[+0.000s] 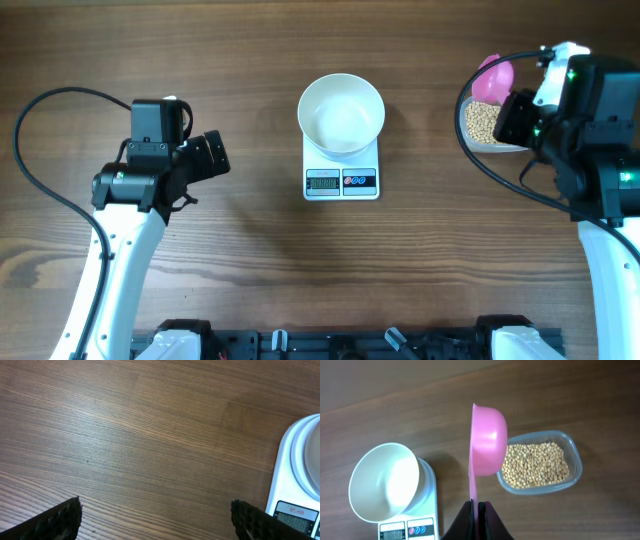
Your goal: Scoop item into bowl and weigh 150g on scale
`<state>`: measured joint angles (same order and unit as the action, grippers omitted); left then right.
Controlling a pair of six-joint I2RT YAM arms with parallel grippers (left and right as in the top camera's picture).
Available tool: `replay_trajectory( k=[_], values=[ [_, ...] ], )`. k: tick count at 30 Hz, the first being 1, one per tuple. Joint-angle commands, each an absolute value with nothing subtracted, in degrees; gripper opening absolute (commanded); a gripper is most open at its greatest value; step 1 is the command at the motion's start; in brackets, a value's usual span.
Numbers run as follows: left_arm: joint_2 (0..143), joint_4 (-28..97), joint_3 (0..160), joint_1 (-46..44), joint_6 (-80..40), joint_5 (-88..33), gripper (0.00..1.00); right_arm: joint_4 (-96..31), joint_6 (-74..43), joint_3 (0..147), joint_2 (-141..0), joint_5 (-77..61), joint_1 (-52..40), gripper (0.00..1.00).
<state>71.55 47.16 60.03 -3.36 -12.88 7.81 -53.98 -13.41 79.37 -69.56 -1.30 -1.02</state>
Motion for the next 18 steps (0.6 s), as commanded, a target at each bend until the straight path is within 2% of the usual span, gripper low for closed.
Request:
replay_trajectory(
  k=[1,12,18],
  values=[
    [71.0,47.2,60.0,-3.1,-12.8,7.6,1.00,-55.9,-17.2,80.2,-70.0,-2.3,-0.9,0.04],
    [71.0,47.2,60.0,-3.1,-12.8,7.6,1.00,-54.8,-43.0,80.2,-70.0,-2.3,-0.9,0.04],
    [71.0,47.2,60.0,-3.1,-12.8,7.6,1.00,-54.7,-56.4,80.2,-70.0,4.8,-0.9,0.04]
  ],
)
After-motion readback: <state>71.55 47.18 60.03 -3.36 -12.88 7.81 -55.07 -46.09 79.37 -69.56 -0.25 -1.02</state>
